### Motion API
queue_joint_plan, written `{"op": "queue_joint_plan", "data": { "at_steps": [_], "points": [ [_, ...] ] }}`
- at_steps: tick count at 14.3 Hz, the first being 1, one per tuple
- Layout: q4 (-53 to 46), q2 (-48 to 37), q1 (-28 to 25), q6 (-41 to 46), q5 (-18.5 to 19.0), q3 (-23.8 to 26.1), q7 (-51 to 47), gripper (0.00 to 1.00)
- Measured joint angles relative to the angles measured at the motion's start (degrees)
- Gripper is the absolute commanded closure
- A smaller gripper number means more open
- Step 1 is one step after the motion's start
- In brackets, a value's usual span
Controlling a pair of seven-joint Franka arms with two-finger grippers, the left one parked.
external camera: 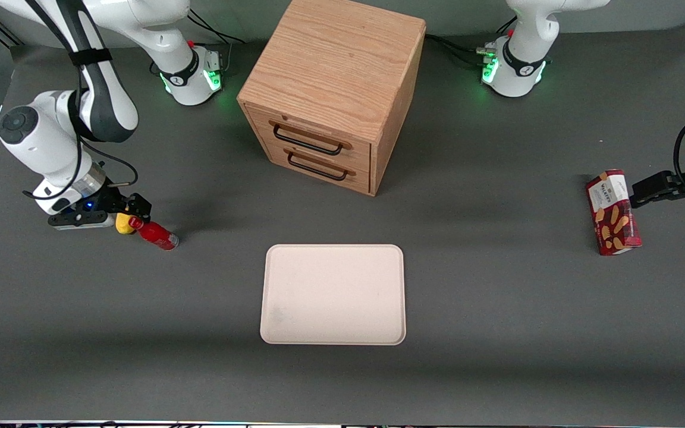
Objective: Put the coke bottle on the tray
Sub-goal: 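Lower the right gripper around the bottle's cap end and close it, then lift the bottle with the right gripper and swing it toward the tray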
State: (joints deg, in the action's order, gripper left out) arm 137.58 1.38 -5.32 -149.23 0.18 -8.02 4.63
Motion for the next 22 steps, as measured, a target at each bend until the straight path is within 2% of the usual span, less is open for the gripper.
{"op": "queue_joint_plan", "data": {
  "at_steps": [5,8,14,17,21,22],
  "points": [
    [-0.21,1.99,0.00,-1.31,-0.37,-0.10,-0.07,0.00],
    [-0.71,1.96,0.00,0.86,-2.76,-0.15,-0.10,0.00],
    [-1.84,1.94,-0.08,1.94,-3.34,-0.12,-0.10,0.31],
    [-2.20,1.91,-0.19,1.97,-3.35,0.03,-0.10,0.38],
    [-3.61,1.87,-0.27,4.57,-3.35,0.07,-0.10,0.63],
    [-4.03,1.85,-0.28,5.27,-3.35,0.08,-0.10,0.66]
  ]
}}
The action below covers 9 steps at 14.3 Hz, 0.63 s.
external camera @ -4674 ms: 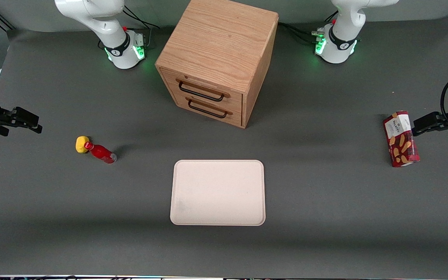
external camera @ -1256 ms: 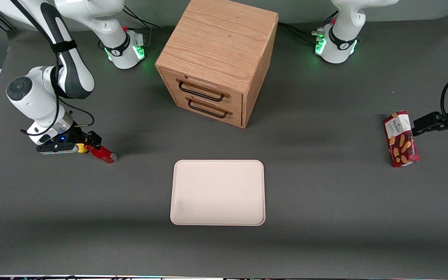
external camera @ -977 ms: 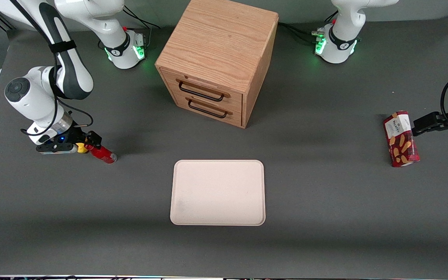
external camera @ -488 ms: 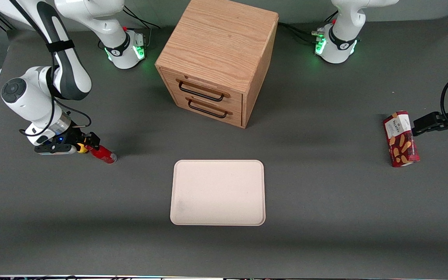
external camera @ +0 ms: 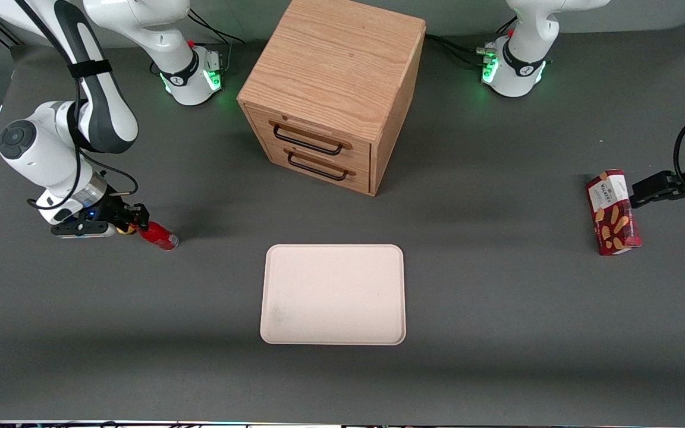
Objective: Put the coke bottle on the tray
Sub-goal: 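Lift the bottle with the right gripper and swing it toward the tray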
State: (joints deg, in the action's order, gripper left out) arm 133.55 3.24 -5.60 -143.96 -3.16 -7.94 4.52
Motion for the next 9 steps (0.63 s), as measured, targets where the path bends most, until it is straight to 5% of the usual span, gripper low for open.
{"op": "queue_joint_plan", "data": {
  "at_steps": [5,9],
  "points": [
    [-0.41,-0.02,-0.01,0.70,-0.01,0.05,0.00,0.97],
    [-0.51,-0.01,-0.01,0.95,-0.01,0.07,0.00,1.00]
  ]
}}
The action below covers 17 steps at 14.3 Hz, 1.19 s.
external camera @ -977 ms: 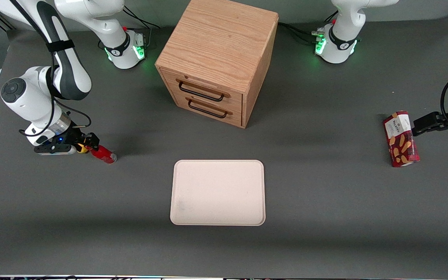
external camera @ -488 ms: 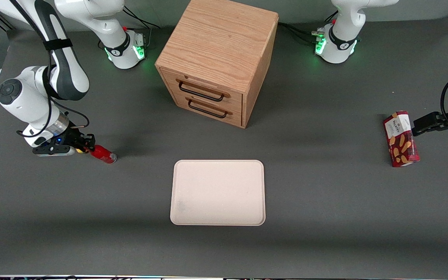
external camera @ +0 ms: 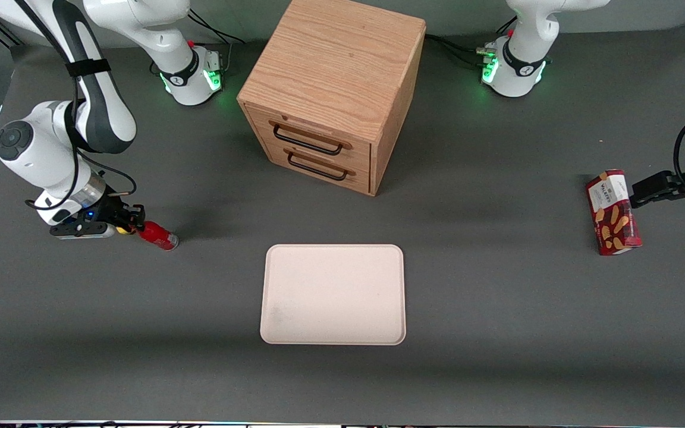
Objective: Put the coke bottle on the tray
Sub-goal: 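Lift the bottle with the right gripper and swing it toward the tray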
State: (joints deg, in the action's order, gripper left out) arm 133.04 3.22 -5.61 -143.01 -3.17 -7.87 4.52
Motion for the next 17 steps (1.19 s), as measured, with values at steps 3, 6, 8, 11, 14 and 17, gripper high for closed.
{"op": "queue_joint_plan", "data": {
  "at_steps": [3,6,8,11,14,17],
  "points": [
    [-2.86,0.01,-0.01,4.70,0.00,0.07,0.04,1.00],
    [-13.00,-0.01,-0.01,18.43,0.00,0.12,0.05,1.00],
    [-19.03,-0.04,-0.03,25.60,0.00,0.14,0.05,1.00],
    [-26.67,-0.05,-0.08,35.10,0.02,0.15,0.06,1.00],
    [-34.65,-0.09,-0.08,43.58,0.47,0.15,0.09,1.00],
    [-41.53,-0.18,-0.08,49.63,2.03,0.15,0.10,1.00]
  ]
}}
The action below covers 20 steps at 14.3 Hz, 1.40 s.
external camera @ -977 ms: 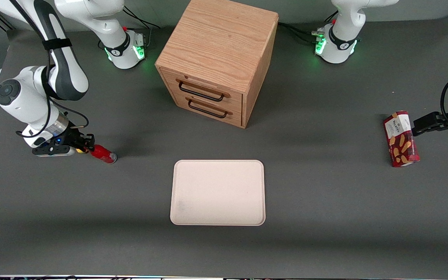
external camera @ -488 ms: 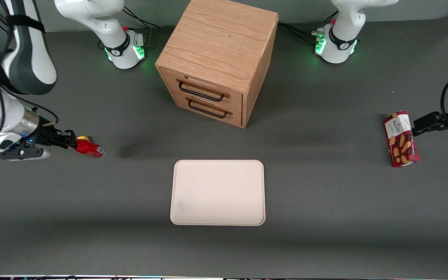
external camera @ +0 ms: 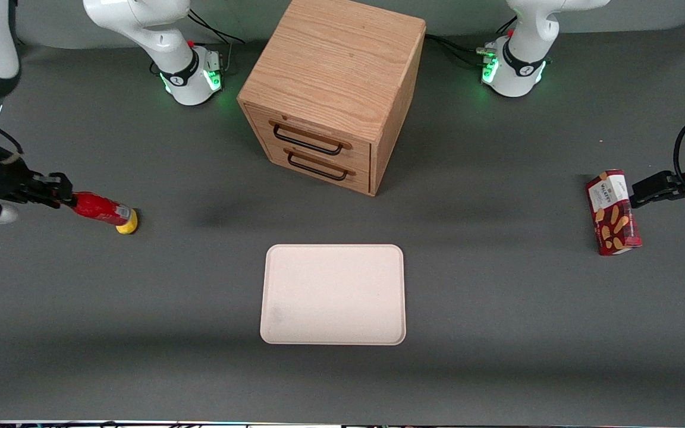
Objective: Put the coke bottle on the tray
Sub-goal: 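Lift the bottle with the right gripper and swing it toward the tray, then carry the held bottle over the white tray's corner with the right gripper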
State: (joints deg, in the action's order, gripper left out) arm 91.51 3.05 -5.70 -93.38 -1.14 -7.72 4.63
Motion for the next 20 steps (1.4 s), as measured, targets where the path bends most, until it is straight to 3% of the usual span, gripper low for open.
{"op": "queue_joint_plan", "data": {
  "at_steps": [5,8,13,20],
  "points": [
    [-4.98,0.10,0.00,3.68,0.92,0.85,0.15,1.00],
    [-8.75,2.42,-0.32,4.69,1.01,5.55,-0.65,1.00],
    [-24.70,14.48,-6.25,10.98,1.02,9.80,-14.03,1.00],
    [-37.04,28.15,-19.50,9.85,1.01,11.22,-39.35,1.00]
  ]
}}
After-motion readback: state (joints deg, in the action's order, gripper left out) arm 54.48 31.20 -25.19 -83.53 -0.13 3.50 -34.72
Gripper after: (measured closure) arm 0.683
